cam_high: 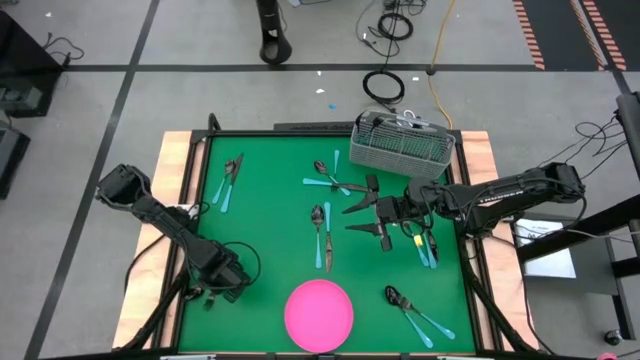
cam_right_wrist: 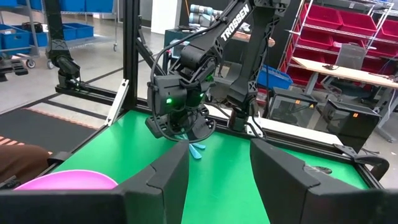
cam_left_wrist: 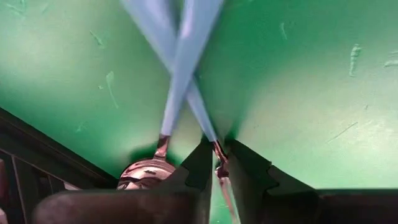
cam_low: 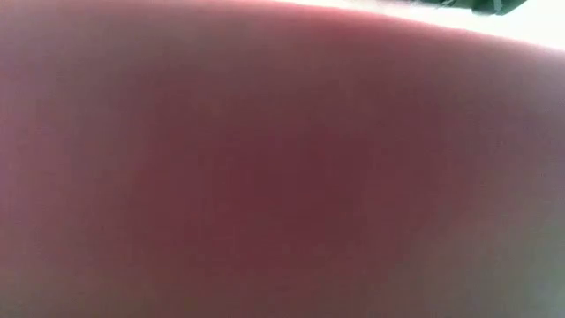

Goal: Sort silverware
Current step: Put the blue fork into the utensil holder

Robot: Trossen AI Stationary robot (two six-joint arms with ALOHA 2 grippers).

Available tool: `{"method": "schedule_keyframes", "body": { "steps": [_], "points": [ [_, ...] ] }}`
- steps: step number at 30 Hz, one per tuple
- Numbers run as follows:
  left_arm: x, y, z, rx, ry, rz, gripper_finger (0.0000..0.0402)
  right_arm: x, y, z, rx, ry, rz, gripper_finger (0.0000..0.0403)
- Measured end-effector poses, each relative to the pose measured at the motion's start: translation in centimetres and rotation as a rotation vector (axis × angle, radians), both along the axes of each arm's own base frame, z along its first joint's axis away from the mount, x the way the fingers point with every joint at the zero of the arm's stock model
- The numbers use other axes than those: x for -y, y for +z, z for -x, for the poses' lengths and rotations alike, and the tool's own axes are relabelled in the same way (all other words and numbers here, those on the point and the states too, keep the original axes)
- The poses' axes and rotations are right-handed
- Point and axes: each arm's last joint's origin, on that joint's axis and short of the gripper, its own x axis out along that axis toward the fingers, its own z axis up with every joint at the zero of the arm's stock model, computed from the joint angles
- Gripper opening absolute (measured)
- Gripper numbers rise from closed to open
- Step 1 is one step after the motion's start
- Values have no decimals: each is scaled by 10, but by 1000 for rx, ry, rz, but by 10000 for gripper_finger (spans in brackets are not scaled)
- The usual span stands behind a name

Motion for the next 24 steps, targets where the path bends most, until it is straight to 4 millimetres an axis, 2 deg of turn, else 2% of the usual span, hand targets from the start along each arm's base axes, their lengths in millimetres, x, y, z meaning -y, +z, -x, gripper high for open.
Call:
{"method": "schedule_keyframes", "body": {
  "steps": [3,12,17,24],
  "points": [
    [-1,0,-1,-6,5,6,11,0,0,0,0,0,0,160],
    [-11,7,-4,-31,43,97,10,0,0,0,1,0,-1,160],
    [-21,21,-7,-74,62,294,10,0,1,0,14,0,-1,160],
    [-29,31,-11,-120,42,560,10,0,2,0,19,0,4,160]
  ]
}}
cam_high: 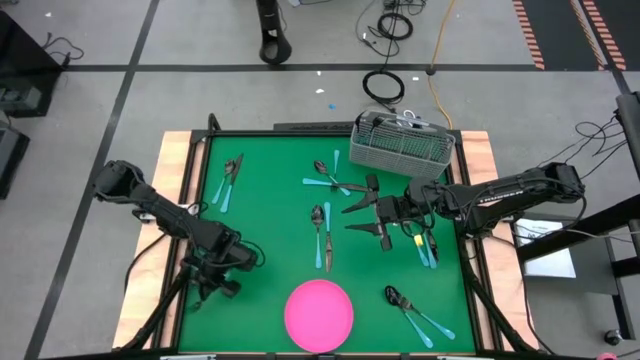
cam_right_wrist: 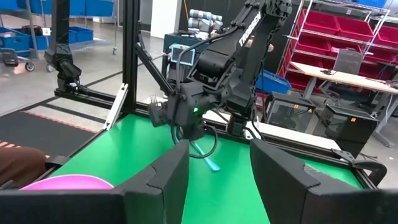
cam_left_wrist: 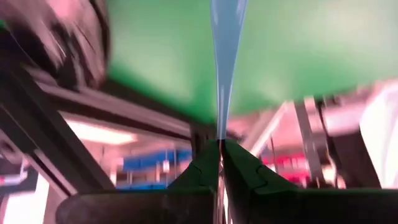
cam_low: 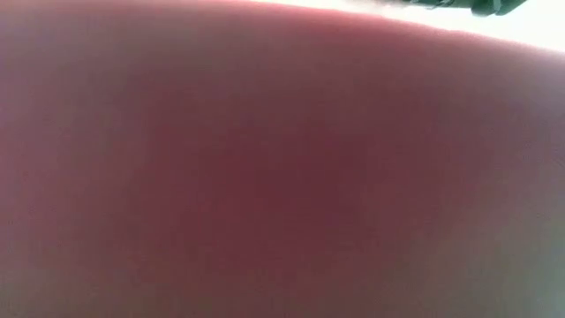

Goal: Sort silverware
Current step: Put the blue fork into the utensil holder

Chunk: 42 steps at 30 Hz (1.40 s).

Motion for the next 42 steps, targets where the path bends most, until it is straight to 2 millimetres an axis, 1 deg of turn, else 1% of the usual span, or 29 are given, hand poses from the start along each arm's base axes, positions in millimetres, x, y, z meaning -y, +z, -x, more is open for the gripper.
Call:
{"method": "schedule_keyframes", "body": {
  "steps": [4,7,9,16,20,24,28,30,33,37,40,42],
  "points": [
    [1,4,0,-12,-29,139,10,0,0,0,0,0,6,160],
    [3,4,-4,80,-59,172,10,0,-1,0,-9,1,13,160],
    [5,3,-9,185,-70,146,10,0,-2,0,-17,1,22,160],
    [0,3,-38,604,-21,-59,10,0,-3,0,-25,3,46,160],
    [-9,5,-52,801,-16,-149,10,0,-2,1,-22,-1,46,160],
    [-21,5,-60,948,-59,-282,10,1,1,4,-16,-3,41,160],
    [-39,4,-67,1070,-139,-491,5,1,8,13,-10,-4,40,160],
    [-48,7,-72,1126,-195,-596,4,2,12,19,-14,-4,38,160],
    [-60,22,-86,1248,-321,-741,4,2,16,27,-19,-4,38,160],
    [-75,58,-107,1364,-607,-992,3,3,20,33,-18,-4,38,160],
    [-88,93,-120,1338,-849,-1253,3,3,19,34,-29,-3,38,160],
    [-97,116,-129,1275,-997,-1432,3,3,19,35,-38,-4,33,160]
  ]
}}
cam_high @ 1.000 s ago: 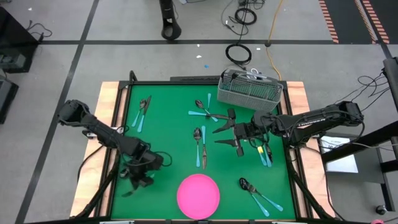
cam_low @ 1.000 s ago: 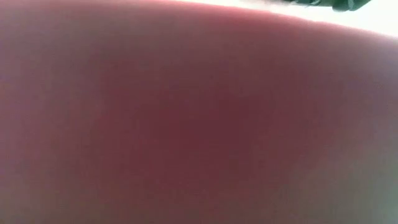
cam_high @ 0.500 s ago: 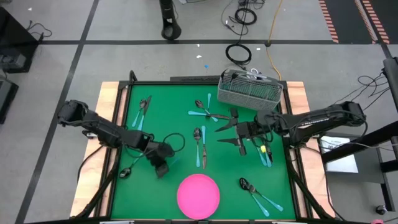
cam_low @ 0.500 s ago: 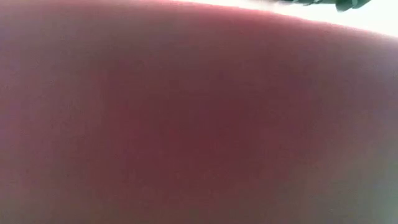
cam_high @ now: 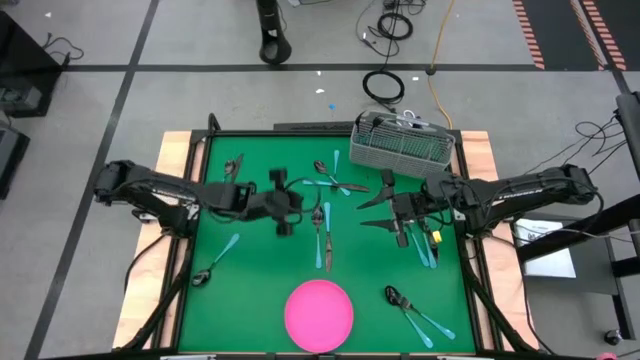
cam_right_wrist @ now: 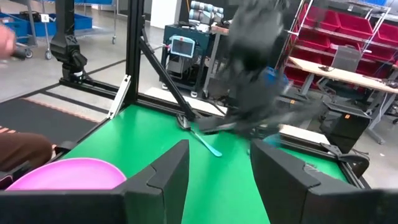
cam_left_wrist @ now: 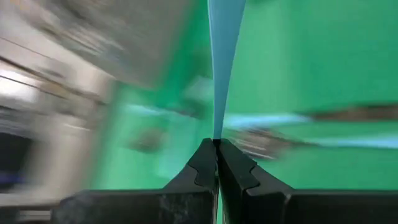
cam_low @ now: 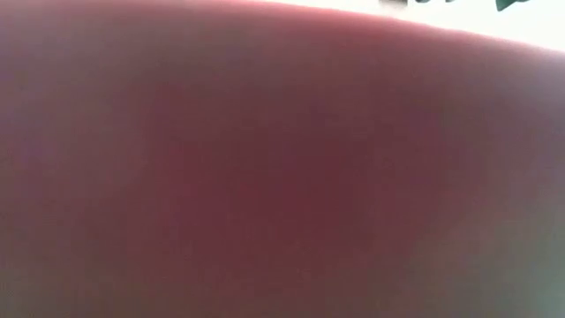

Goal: Sort silverware
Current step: Put the blue fork into the utensil holder

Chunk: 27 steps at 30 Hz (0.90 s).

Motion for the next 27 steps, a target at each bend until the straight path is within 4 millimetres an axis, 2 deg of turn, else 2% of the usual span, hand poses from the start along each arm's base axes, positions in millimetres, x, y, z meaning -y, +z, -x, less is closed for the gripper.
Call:
{"method": "schedule_keyframes", "body": {
  "steps": [4,8,13,16,19,22,27],
  "points": [
    [-18,35,-17,-56,10,-365,2,0,-1,1,-17,-9,-20,160],
    [-35,45,-33,-236,1,-707,2,1,-1,7,-49,-13,-40,160],
    [-65,29,-55,-654,-119,-1069,2,2,0,19,-102,-18,-62,160],
    [-86,10,-67,-874,-211,-1183,2,2,1,24,-122,-21,-75,160],
    [-110,-3,-76,-932,-205,-1211,2,2,-1,27,-152,-25,-88,160],
    [-128,-8,-83,-940,-160,-1262,2,3,-4,28,-183,-27,-89,160],
    [-141,-8,-99,-829,-194,-1489,2,3,-6,29,-211,-28,-87,160]
  ]
}}
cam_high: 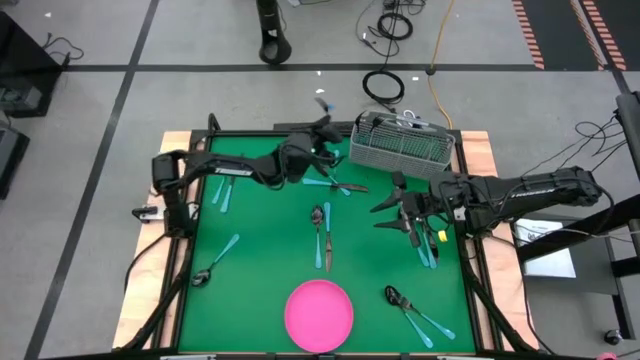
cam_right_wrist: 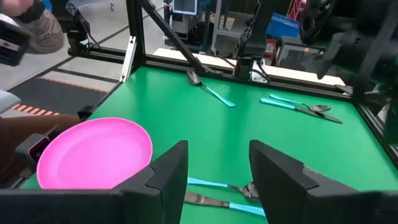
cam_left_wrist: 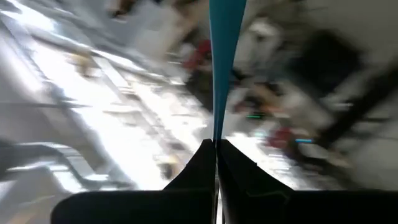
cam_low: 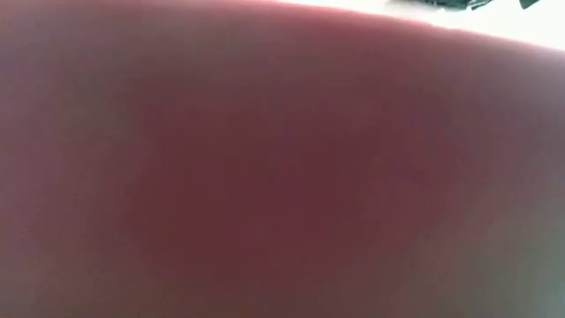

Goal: Sort silverware
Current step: Put the blue fork into the utensil holder

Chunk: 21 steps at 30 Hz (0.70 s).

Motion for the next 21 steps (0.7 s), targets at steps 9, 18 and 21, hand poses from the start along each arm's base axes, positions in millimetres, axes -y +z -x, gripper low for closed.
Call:
{"method": "schedule_keyframes", "body": {
  "steps": [9,18,21],
  "points": [
    [-5,-11,-15,-74,-335,-277,1,0,-3,1,-26,0,29,160],
    [-49,-11,-30,-86,-347,-323,1,4,-6,2,-60,-113,80,160],
    [-63,-16,-41,-128,-306,-294,1,5,-6,2,-58,-111,94,160]
  ]
}}
